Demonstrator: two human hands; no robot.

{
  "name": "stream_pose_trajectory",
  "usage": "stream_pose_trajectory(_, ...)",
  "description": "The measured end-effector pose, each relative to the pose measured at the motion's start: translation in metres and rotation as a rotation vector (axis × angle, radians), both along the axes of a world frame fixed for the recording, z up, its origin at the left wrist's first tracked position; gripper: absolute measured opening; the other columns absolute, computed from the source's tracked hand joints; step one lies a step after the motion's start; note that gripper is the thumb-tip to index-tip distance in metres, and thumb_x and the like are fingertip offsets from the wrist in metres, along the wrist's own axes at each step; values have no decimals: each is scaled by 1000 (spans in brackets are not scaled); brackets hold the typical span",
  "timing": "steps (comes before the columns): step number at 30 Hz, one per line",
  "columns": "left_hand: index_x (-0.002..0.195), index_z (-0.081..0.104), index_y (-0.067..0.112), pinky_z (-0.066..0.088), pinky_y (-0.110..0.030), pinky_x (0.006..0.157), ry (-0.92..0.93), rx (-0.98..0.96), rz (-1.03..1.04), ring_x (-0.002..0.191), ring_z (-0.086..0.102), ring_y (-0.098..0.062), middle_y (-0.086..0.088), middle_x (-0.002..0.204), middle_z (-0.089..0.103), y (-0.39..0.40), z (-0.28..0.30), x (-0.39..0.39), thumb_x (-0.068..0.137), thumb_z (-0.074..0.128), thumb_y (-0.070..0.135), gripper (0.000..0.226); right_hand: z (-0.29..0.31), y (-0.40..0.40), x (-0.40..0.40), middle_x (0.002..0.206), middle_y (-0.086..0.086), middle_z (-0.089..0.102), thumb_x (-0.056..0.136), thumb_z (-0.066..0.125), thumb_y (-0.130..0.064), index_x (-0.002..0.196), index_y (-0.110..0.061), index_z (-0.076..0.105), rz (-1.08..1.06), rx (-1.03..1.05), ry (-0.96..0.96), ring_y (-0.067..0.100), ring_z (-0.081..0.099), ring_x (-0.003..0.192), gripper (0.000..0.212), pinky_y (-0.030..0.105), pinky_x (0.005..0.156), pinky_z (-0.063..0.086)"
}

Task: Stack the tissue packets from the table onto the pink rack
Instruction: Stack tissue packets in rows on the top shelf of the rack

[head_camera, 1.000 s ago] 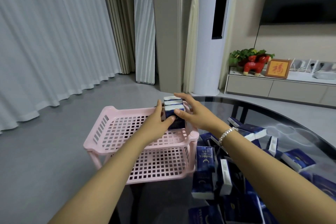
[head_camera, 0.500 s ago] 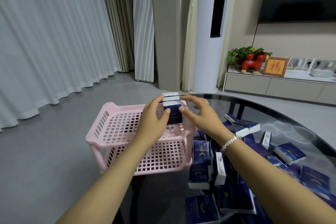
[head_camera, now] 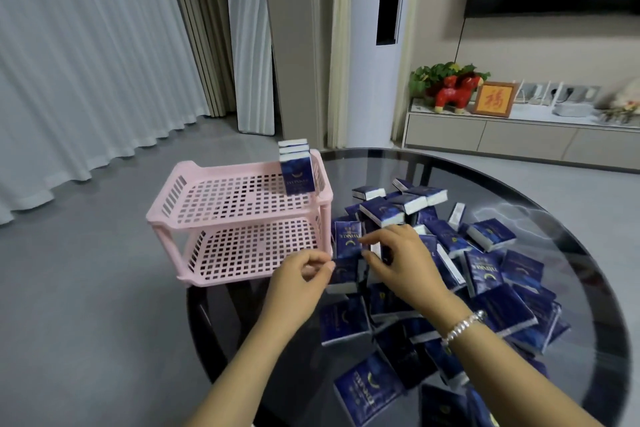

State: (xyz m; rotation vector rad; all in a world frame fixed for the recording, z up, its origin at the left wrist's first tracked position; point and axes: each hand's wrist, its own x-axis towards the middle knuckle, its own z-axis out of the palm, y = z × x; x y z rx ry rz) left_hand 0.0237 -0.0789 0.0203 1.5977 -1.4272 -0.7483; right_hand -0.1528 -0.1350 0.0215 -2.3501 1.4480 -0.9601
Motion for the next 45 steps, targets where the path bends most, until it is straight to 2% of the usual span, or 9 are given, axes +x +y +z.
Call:
stream_pose_trajectory(4, 104, 59, 28, 44, -14, 79, -126, 197, -25, 88, 56, -6, 6, 106, 54, 8, -31, -6, 83, 69, 35, 24, -14, 19, -17, 100, -1, 63, 81, 69, -29, 105, -17, 70, -50, -9, 149, 24, 49, 95, 27, 40, 88, 43)
stream_pose_trajectory(9, 121, 56, 23, 40, -28, 102, -218, 367, -112, 112, 48, -17, 3, 112, 39, 15, -54, -7, 79, 72, 41, 48, -22, 42, -30, 119, 3, 53, 81, 69, -35, 122, -21, 59, -103, 65, 256, 29, 48, 111, 45, 39, 95, 38)
stream_pose_trajectory(15, 86, 48, 18, 42, -23, 66, -143, 280, -73, 73, 53, -10, 4, 82, 56, 21, -60, -6, 67, 84, 30, 42, -22, 54, -31, 139, 3, 34, 87, 61, -40, 137, -23, 41, -144, 261, 226, 27, 48, 117, 57, 33, 101, 40)
stream_pose_trajectory(18, 88, 51, 22, 49, -28, 70, 35, 225, 0, 74, 62, -13, 1, 86, 63, 23, -58, -8, 73, 80, 22, 33, -19, 54, -28, 130, 2, 40, 86, 64, -35, 134, -22, 44, -132, 320, 182, 25, 51, 110, 55, 32, 92, 44)
stream_pose_trajectory(23, 98, 60, 18, 52, -23, 53, 359, 188, 80, 81, 66, -18, -8, 101, 69, 24, -50, -2, 82, 72, 16, 21, -15, 57, -25, 105, -3, 48, 79, 73, -24, 100, -24, 51, -148, 319, -105, 10, 52, 83, 31, 10, 60, 40)
stream_pose_trajectory(28, 106, 55, 9, 60, -33, 66, 684, 243, 88, 90, 69, -24, -13, 110, 65, 25, -44, -2, 88, 63, 13, 20, -18, 65, -12, 106, -2, 56, 83, 68, -29, 109, -27, 52, -213, 383, -536, 16, 59, 93, 30, 31, 76, 50)
stream_pose_trajectory(34, 115, 54, 4, 51, -54, 92, 856, 248, 75, 105, 65, -29, -17, 117, 65, 21, -44, -8, 94, 55, 11, 23, -23, 76, 29, 91, -5, 73, 89, 62, -16, 91, -26, 68, -87, 595, -986, 4, 68, 80, 12, 18, 73, 54)
stream_pose_trajectory(40, 116, 52, 8, 51, -48, 93, 824, 199, -16, 102, 67, -28, -13, 112, 70, 19, -45, -10, 84, 58, 40, 46, -32, 64, 47, 72, 19, 66, 91, 60, -17, 70, -21, 69, -97, 411, -861, 18, 54, 62, 23, 31, 63, 44)
stream_pose_trajectory(45, 123, 53, 16, 53, -44, 91, 775, 204, -69, 106, 66, -20, -7, 115, 69, 14, -48, -10, 74, 70, 37, 56, -47, 56, 46, 83, 20, 66, 91, 53, -41, 102, -26, 72, -67, 457, -686, 15, 60, 72, 26, 28, 71, 45)
